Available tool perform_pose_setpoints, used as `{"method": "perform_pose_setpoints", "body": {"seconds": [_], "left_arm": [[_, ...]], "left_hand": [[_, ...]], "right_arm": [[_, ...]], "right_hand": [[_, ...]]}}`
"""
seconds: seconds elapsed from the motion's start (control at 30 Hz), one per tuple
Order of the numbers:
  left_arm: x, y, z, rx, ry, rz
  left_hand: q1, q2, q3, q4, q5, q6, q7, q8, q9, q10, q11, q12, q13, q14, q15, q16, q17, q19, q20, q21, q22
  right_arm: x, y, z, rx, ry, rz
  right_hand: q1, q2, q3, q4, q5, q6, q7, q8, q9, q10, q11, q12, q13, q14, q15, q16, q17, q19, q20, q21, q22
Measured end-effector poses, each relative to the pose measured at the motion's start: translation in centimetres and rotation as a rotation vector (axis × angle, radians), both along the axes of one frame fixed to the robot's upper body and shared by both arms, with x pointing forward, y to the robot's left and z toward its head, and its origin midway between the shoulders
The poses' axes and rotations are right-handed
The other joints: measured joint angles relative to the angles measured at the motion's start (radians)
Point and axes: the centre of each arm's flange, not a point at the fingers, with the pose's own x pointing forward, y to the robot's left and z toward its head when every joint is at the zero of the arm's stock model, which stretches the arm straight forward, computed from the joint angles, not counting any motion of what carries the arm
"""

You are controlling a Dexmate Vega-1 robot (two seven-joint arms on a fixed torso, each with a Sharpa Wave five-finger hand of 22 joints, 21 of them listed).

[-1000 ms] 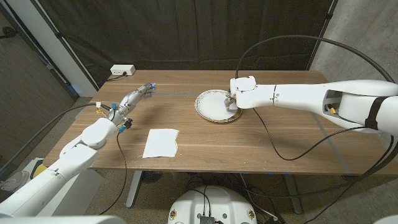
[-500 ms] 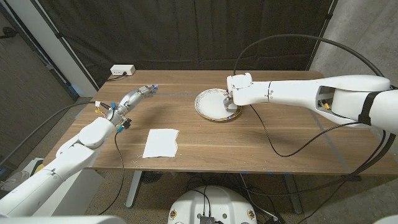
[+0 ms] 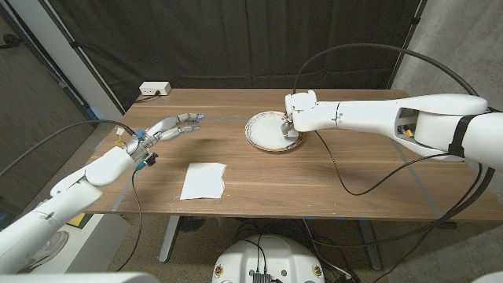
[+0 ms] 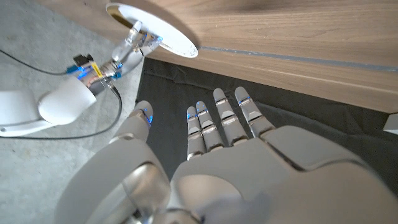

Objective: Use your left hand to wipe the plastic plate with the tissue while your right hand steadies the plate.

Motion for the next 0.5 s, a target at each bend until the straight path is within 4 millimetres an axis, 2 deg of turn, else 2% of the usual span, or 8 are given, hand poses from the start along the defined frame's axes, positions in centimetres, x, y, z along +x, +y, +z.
{"method": "perform_pose_setpoints", "body": {"seconds": [0.1, 0.37, 0.43, 0.5], "left_arm": [[-0.5, 0.5, 0.1, 0.061, -0.015, 0.012], [-1.8, 1.4, 0.0, 0.216, -0.044, 0.029], [-2.1, 1.7, 0.1, 0.244, -0.050, 0.034], [-2.5, 1.6, -0.1, 0.296, -0.055, 0.035]], "left_hand": [[0.032, -0.025, -0.006, -0.013, 0.000, -0.021, -0.009, -0.014, 0.000, -0.015, -0.001, -0.010, 0.000, -0.019, 0.000, -0.011, 0.004, -0.006, -0.006, -0.003, 0.001], [0.127, -0.105, -0.021, -0.023, 0.013, -0.126, -0.079, -0.045, 0.000, -0.105, 0.013, -0.031, 0.005, -0.090, 0.003, -0.038, 0.016, -0.047, 0.008, -0.031, 0.001], [0.145, -0.119, -0.023, -0.024, 0.019, -0.138, -0.091, -0.045, 0.000, -0.119, 0.020, -0.031, 0.005, -0.097, 0.003, -0.041, 0.019, -0.054, 0.011, -0.034, 0.001], [0.159, -0.117, -0.023, -0.024, 0.024, -0.145, -0.097, -0.045, 0.000, -0.130, 0.024, -0.031, 0.005, -0.111, 0.004, -0.046, 0.019, -0.058, 0.015, -0.034, 0.001]], "right_arm": [[0.1, 0.1, 0.0, -0.004, 0.001, 0.006], [0.5, 0.3, 0.1, -0.010, 0.001, 0.023], [0.6, 0.4, 0.1, -0.013, 0.000, 0.028], [0.8, 0.5, 0.1, -0.013, 0.000, 0.032]], "right_hand": [[-0.004, 0.004, -0.002, 0.002, 0.000, -0.005, 0.005, 0.000, 0.001, -0.005, -0.005, 0.000, 0.000, 0.000, 0.000, 0.000, 0.000, 0.000, 0.000, -0.001, 0.000], [-0.007, 0.001, -0.004, 0.004, 0.000, -0.011, 0.000, -0.002, 0.001, -0.012, 0.002, 0.000, 0.000, -0.008, 0.003, 0.000, 0.000, -0.005, 0.005, -0.001, 0.001], [-0.008, 0.000, -0.007, 0.007, 0.000, -0.014, 0.003, -0.002, 0.001, -0.016, 0.003, 0.000, 0.000, -0.011, 0.000, 0.000, 0.000, -0.010, 0.003, -0.001, 0.000], [-0.008, 0.000, -0.007, 0.007, 0.000, -0.016, 0.005, -0.002, 0.001, -0.023, 0.002, 0.000, 0.000, -0.011, 0.000, 0.000, 0.000, -0.013, 0.002, -0.001, 0.000]]}}
